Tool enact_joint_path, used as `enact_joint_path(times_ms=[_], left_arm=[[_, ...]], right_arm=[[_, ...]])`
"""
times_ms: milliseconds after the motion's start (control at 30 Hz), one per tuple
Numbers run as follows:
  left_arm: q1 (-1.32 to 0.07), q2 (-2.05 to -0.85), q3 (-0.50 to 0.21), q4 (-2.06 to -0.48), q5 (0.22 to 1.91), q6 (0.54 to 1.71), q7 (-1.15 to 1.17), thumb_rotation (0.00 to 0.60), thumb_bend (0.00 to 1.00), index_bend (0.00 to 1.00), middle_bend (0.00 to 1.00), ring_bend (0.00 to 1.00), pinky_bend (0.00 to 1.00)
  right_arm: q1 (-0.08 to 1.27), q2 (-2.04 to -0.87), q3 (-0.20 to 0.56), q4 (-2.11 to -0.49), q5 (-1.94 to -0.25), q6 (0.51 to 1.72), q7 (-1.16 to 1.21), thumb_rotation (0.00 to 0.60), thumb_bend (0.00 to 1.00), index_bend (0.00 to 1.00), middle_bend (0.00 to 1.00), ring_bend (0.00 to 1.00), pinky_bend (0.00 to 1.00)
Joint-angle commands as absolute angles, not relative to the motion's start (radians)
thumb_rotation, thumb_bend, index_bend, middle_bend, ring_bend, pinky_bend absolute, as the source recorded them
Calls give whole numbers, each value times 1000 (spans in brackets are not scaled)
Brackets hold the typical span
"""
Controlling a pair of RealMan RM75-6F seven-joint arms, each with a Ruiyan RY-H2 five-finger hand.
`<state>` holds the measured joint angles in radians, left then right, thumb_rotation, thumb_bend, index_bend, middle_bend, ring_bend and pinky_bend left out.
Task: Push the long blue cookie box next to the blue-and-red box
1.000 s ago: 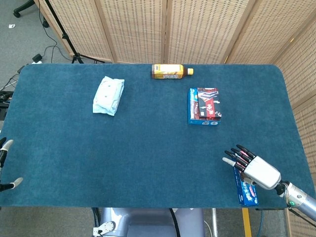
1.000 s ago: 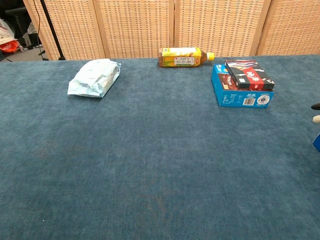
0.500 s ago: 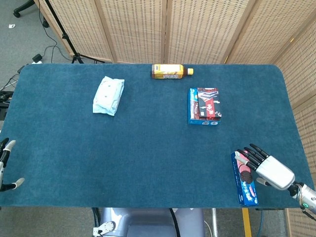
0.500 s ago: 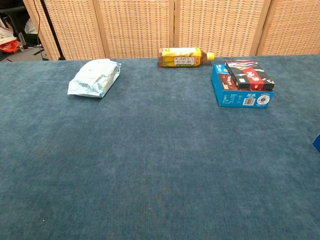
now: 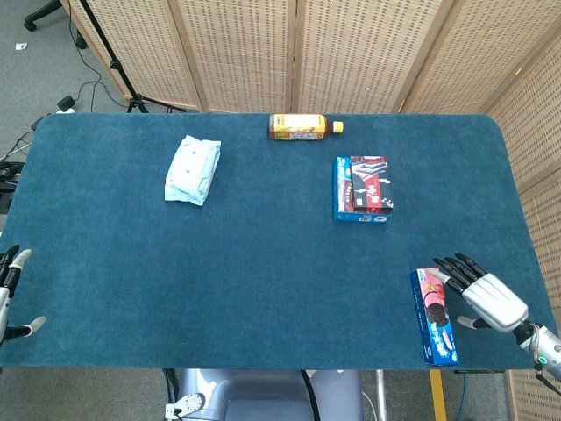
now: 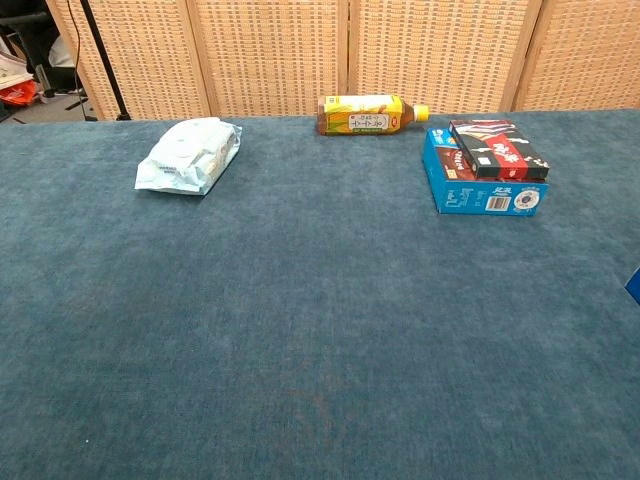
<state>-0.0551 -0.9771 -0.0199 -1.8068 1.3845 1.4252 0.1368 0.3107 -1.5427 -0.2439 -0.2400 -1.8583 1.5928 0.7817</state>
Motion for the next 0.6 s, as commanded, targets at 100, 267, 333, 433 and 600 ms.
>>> enact_joint_path(times_ms=[100,267,333,433,600], left_arm=[[-55,-978,-21,-1806,1382,1426,134,600,0,0,0,0,0],[-56,-978,-21,-1805,1382,1424,134,600,0,0,0,0,0],[-57,-979,-20,-1804,1383,1422,136,600,0,0,0,0,0],[-58,-980,-19,-1803,1383,1419,136,600,0,0,0,0,0],[-58,-979,-19,-1803,1383,1419,133,600,0,0,0,0,0]], right_arm=[[321,-1566,-240,-242,-1848,1581,817,600,0,0,0,0,8],[332,-1582,-234,-262,-1844,1610,842,600,0,0,0,0,8],[349,-1599,-224,-292,-1842,1637,853,600,0,0,0,0,8],[369,-1612,-217,-314,-1838,1633,843,600,0,0,0,0,8],[408,-1626,-202,-355,-1825,1584,832,600,0,0,0,0,8]])
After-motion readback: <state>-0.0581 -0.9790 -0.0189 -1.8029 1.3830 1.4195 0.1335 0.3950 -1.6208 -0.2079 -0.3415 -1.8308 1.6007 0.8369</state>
